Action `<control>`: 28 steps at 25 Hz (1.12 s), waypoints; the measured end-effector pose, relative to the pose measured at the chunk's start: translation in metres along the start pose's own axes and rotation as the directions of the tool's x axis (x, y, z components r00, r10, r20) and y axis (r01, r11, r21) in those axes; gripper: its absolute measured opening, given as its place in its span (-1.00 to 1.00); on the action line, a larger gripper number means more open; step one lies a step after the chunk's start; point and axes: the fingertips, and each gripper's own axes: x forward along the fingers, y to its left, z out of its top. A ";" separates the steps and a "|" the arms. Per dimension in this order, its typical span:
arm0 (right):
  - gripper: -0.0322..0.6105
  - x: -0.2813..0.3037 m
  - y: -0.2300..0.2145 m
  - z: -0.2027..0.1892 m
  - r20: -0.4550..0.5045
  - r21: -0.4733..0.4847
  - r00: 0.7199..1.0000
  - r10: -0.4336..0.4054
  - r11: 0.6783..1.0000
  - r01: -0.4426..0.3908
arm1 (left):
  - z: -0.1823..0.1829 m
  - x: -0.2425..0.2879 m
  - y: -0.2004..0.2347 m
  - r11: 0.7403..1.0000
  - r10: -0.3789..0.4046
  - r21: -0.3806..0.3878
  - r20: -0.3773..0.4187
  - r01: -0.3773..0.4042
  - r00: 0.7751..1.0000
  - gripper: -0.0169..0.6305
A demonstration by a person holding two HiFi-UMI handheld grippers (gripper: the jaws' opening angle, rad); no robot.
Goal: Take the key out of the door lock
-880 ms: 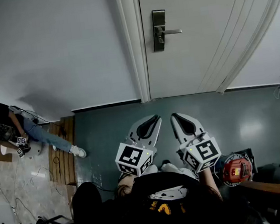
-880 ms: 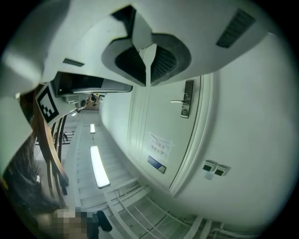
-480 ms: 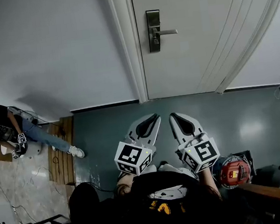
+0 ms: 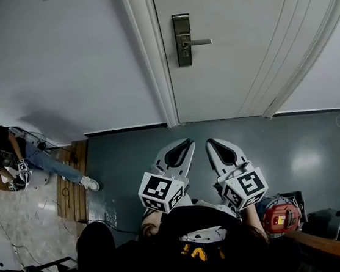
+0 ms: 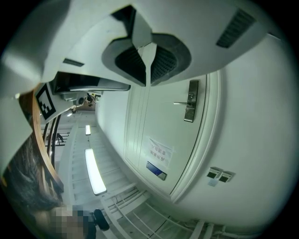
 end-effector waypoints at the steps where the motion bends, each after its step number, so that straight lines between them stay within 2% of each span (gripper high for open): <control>1: -0.88 0.001 -0.004 0.000 0.002 -0.001 1.000 0.003 1.000 -0.003 | -0.001 0.002 0.000 1.000 0.006 0.000 -0.007 -0.006 1.000 -0.84; 12: -0.88 0.043 -0.022 -0.004 -0.004 0.058 0.999 0.046 0.997 -0.046 | -0.007 0.017 0.040 0.998 0.067 -0.012 -0.041 -0.068 0.997 -0.84; 18: -0.88 0.080 -0.040 -0.001 -0.018 0.079 0.999 0.033 0.996 -0.031 | -0.002 0.042 0.073 0.999 0.051 -0.016 -0.027 -0.051 0.998 -0.84; 28: -0.88 0.167 -0.073 0.017 -0.015 0.087 1.000 -0.024 0.996 0.026 | 0.022 0.091 0.154 1.000 -0.002 -0.005 -0.019 0.002 1.000 -0.84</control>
